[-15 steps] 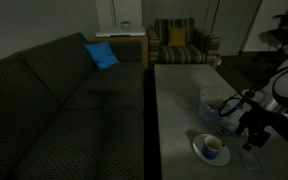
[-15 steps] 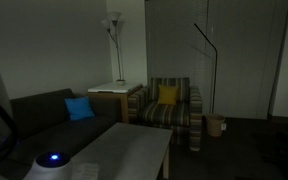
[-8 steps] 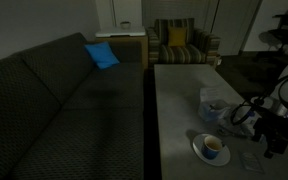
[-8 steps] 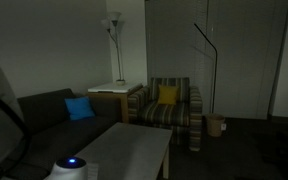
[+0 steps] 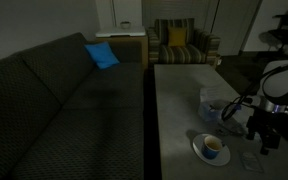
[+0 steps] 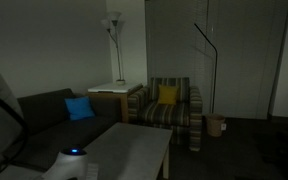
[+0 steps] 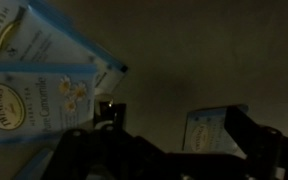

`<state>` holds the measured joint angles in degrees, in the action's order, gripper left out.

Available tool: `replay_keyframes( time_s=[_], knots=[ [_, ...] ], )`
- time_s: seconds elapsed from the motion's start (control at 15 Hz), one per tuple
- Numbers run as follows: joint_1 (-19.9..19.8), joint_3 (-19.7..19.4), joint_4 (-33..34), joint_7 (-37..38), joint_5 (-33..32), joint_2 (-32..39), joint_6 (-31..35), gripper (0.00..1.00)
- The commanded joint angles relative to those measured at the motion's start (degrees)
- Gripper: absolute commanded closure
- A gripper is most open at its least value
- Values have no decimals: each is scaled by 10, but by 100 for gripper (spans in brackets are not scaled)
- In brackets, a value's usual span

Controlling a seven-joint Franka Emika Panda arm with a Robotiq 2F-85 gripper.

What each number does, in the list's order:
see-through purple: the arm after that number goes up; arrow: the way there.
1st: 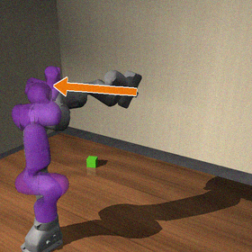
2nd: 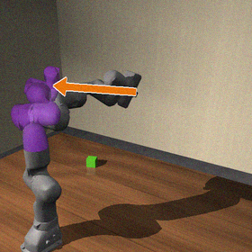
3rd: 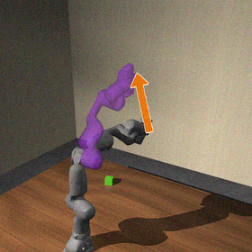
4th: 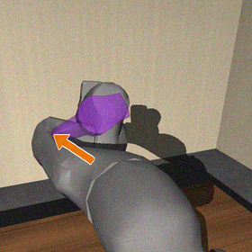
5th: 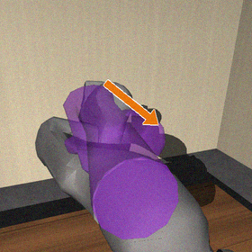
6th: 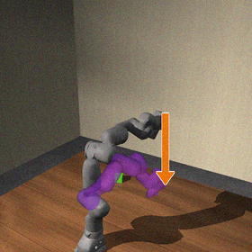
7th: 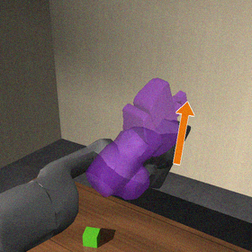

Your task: Use the spoon to stir in the cup

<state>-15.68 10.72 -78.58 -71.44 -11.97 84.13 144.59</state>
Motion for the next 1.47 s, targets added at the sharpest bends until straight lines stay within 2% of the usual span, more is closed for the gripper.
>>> replay_keyframes(
  time_s=[0.0,0.67,0.8,0.87,1.2,1.4],
  knots=[
    [21,-11,9,-7,19,0,-15,0],
    [29,-12,-37,48,-4,-48,12,0],
    [28,-11,-35,37,-11,-49,25,0],
    [36,-19,-24,20,-5,-43,29,0],
    [32,-9,26,-50,-7,2,36,0],
    [40,-12,36,-52,0,18,60,0]
  ],
)
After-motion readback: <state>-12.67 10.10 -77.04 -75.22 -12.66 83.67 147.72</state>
